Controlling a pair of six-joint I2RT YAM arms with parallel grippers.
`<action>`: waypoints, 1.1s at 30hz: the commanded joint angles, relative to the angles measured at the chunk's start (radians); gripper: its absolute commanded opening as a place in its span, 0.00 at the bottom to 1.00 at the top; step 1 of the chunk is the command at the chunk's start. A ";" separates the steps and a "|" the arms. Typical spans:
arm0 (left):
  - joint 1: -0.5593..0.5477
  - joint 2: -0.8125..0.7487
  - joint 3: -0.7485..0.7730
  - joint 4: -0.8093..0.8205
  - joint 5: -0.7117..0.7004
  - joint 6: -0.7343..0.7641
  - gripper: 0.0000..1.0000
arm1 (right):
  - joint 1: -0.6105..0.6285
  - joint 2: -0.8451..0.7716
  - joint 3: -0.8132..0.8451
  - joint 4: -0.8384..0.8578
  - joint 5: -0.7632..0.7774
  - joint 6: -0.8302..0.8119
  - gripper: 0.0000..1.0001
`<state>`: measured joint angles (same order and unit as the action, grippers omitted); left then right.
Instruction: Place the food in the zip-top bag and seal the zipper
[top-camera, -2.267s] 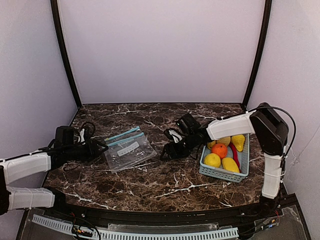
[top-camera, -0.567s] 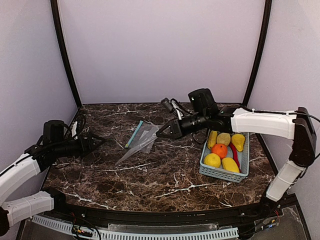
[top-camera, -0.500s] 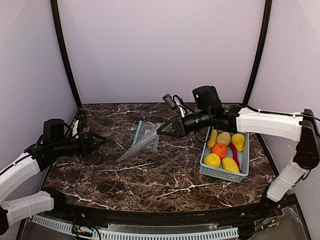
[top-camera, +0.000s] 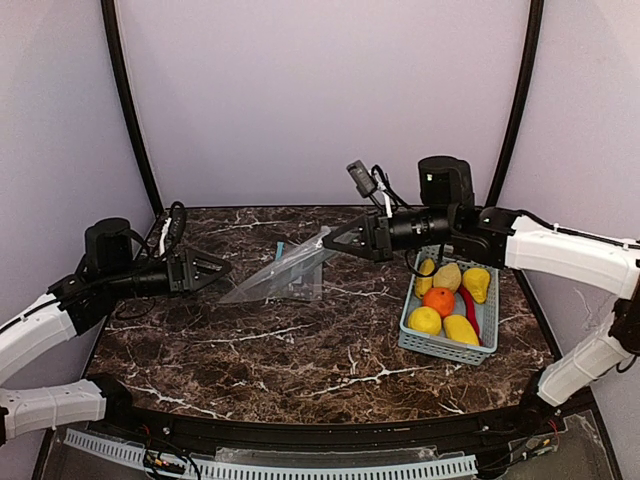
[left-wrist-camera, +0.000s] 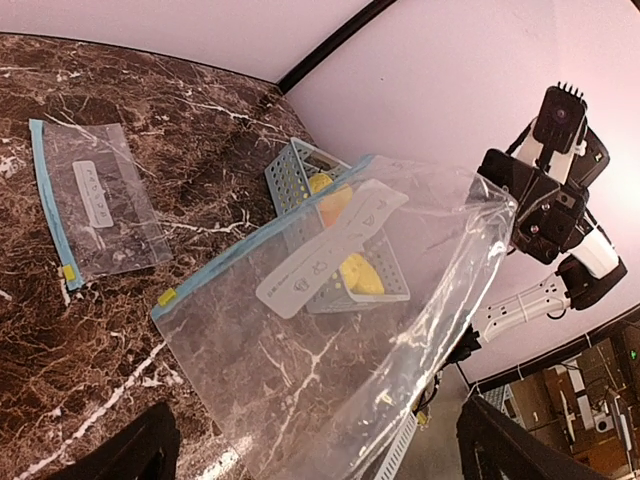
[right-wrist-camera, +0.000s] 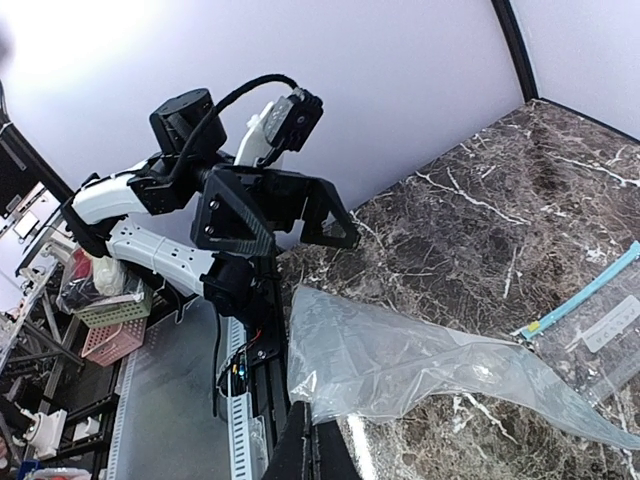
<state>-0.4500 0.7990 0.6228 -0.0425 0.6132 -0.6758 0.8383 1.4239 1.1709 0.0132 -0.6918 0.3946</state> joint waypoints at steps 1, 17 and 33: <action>-0.059 0.008 0.043 0.015 -0.031 0.099 0.98 | 0.009 0.014 0.059 -0.010 0.099 0.065 0.00; -0.430 0.329 0.388 -0.253 -0.562 0.597 0.99 | 0.009 0.062 0.105 -0.065 0.063 0.139 0.00; -0.547 0.457 0.457 -0.253 -0.815 0.654 0.02 | 0.008 0.038 0.063 -0.071 0.071 0.130 0.00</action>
<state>-0.9943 1.2701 1.0504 -0.2802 -0.1516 -0.0048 0.8387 1.4757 1.2465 -0.0685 -0.6170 0.5301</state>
